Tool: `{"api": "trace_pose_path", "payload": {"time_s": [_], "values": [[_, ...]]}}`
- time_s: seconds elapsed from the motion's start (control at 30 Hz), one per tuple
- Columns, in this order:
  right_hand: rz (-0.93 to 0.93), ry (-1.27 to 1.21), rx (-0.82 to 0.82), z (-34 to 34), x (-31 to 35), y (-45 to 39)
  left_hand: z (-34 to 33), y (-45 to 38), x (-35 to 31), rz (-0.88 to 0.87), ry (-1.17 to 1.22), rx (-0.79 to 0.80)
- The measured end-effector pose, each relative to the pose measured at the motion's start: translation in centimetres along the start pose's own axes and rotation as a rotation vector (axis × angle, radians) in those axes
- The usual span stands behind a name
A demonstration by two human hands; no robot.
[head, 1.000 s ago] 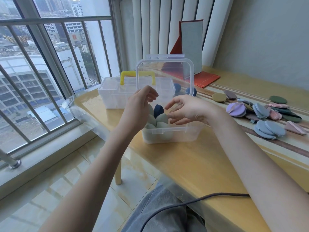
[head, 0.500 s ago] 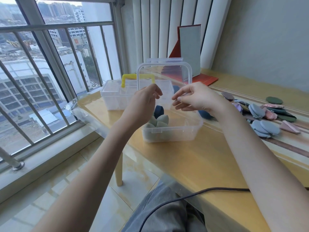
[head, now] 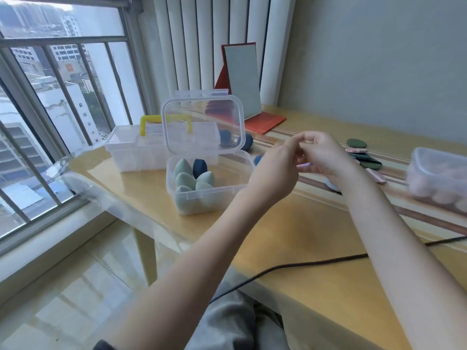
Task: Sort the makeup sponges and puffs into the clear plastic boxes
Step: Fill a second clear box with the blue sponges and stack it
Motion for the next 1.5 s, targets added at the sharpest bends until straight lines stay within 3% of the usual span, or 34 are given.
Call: {"api": "trace_pose_path", "payload": {"time_s": [0.2,0.47,0.7,0.77,0.83,0.9,1.0,1.1,1.27,1.5], "values": [[-0.085,-0.097,-0.198,2.5,-4.0,-1.6,-5.4,-1.5,3.7,0.219,-0.068,0.045],[-0.012,-0.085,-0.521,6.1,-6.0,-2.6,-7.8,-2.8,4.8,0.102,-0.276,-0.102],[0.032,0.172,-0.522,4.8,-7.9,-3.6,-9.9,-4.6,4.8,0.035,-0.316,0.068],[0.094,0.213,-0.574,4.7,-7.6,-3.4,-9.7,-4.9,4.8,0.031,-0.316,0.010],[0.158,0.252,-0.613,4.6,-7.6,-3.1,-8.6,-4.9,4.8,0.022,-0.345,-0.170],[0.200,0.249,-0.651,4.6,-7.7,-2.9,-7.6,-4.8,5.3,0.077,-0.415,-0.235],[0.226,0.230,-0.691,4.6,-7.7,-2.8,-7.8,-4.5,7.3,0.316,-0.445,-0.074],[0.261,0.250,-0.692,4.4,-7.5,-2.8,-7.6,-4.6,7.9,0.355,-0.394,-0.107],[0.414,0.221,-0.589,2.3,-5.1,-3.8,-5.9,-4.4,6.9,0.284,-0.164,-0.510],[0.481,0.281,-0.091,-3.9,-0.9,-10.7,-5.7,-3.8,9.0,0.598,0.279,-0.661]]}}
Point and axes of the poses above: each hand's wrist, its own y-axis away from the middle knuckle, its own z-axis out of the back of the hand, x = y × z, the point moved 6 cm from there along -y, towards the middle knuckle, and after that the axes turned 1 degree about y, right-handed, at the moved point
